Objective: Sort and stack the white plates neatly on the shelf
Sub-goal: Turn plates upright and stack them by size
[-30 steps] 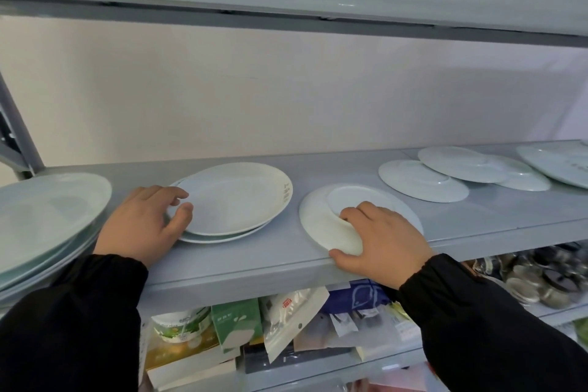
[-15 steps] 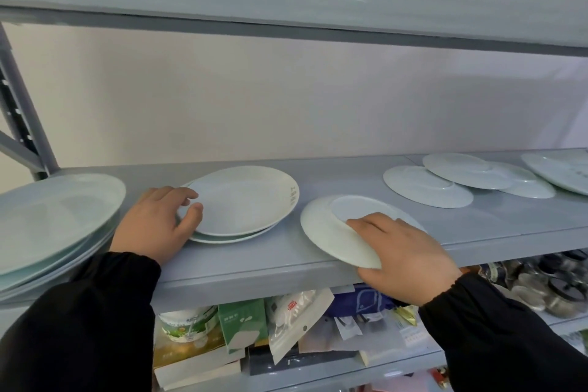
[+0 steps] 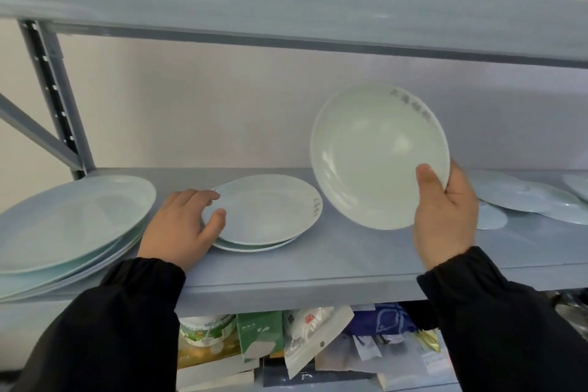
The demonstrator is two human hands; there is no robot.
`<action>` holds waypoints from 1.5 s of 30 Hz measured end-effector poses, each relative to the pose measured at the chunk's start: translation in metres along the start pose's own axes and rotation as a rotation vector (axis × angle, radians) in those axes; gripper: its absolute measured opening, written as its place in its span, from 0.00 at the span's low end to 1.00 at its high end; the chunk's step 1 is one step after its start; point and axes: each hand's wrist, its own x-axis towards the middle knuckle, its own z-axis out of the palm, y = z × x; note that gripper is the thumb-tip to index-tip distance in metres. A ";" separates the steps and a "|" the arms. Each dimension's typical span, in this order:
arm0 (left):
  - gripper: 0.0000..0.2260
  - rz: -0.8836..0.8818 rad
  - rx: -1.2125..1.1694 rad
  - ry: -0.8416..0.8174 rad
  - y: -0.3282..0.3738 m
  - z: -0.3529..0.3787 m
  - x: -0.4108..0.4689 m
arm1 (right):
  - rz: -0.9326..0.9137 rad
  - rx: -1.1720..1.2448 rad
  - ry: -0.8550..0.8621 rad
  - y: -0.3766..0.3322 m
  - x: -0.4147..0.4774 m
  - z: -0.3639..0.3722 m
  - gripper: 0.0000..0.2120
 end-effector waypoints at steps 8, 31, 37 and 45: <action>0.25 0.038 -0.051 0.095 0.006 -0.010 -0.002 | 0.590 0.560 -0.136 0.013 -0.004 0.074 0.16; 0.30 0.164 -0.043 0.066 0.003 -0.014 -0.001 | 0.018 -0.647 -0.969 0.057 -0.005 0.154 0.33; 0.30 0.161 -0.023 0.030 0.003 -0.012 0.000 | -0.136 -0.862 -1.004 0.066 -0.014 0.148 0.35; 0.29 0.155 -0.020 0.025 0.006 -0.014 -0.002 | -0.200 -0.854 -1.009 0.068 -0.013 0.132 0.35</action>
